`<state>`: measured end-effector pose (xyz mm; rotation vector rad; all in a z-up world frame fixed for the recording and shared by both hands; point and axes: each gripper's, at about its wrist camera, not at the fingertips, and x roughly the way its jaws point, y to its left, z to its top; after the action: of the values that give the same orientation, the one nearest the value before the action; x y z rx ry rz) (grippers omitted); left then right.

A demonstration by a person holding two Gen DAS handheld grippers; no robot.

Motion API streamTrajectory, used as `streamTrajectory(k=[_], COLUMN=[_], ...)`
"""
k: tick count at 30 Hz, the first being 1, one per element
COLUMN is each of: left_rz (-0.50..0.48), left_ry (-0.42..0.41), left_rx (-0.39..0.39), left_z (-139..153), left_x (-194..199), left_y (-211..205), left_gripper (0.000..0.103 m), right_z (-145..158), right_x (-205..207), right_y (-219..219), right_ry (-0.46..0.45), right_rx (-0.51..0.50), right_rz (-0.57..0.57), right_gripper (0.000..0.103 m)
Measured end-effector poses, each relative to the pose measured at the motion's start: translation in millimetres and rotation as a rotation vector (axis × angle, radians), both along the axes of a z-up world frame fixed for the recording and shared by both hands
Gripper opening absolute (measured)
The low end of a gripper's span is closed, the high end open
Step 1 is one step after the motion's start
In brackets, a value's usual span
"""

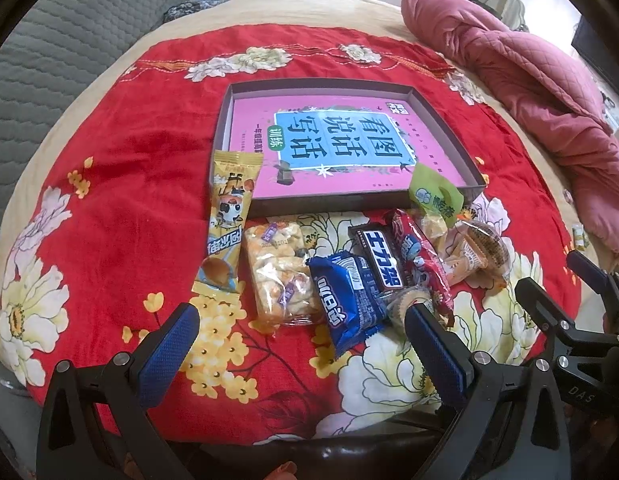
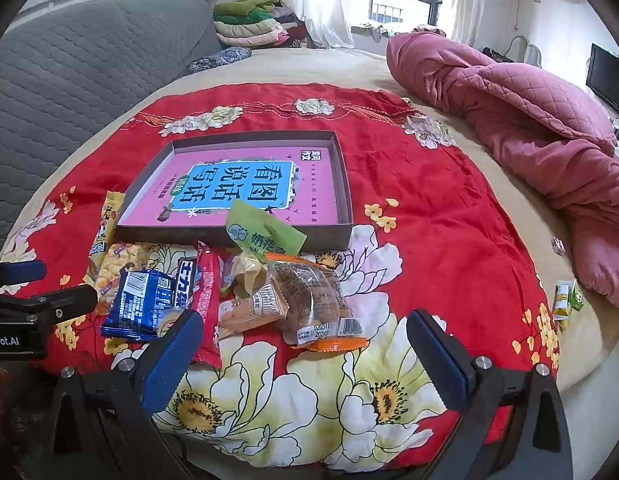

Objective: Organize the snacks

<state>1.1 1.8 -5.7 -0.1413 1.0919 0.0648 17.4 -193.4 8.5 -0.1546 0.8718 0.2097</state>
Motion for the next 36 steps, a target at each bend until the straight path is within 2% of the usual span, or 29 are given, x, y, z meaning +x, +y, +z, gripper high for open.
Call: streamTrajectory(k=[24,36], left_rz=[0.004,0.035], left_ry=[0.009,0.014], left_rx=[-0.001,-0.019], left_z=[-4,-6], left_x=[0,1], left_y=[2,15], left_gripper=[0.102,0.102], right_z=[-2,-5], right_x=[1,1], right_y=[1,12], right_ry=[0.005,0.008], right_rx=[0.003,0.015], right_rz=[0.008,0.061], right_gripper=[0.102,0.102])
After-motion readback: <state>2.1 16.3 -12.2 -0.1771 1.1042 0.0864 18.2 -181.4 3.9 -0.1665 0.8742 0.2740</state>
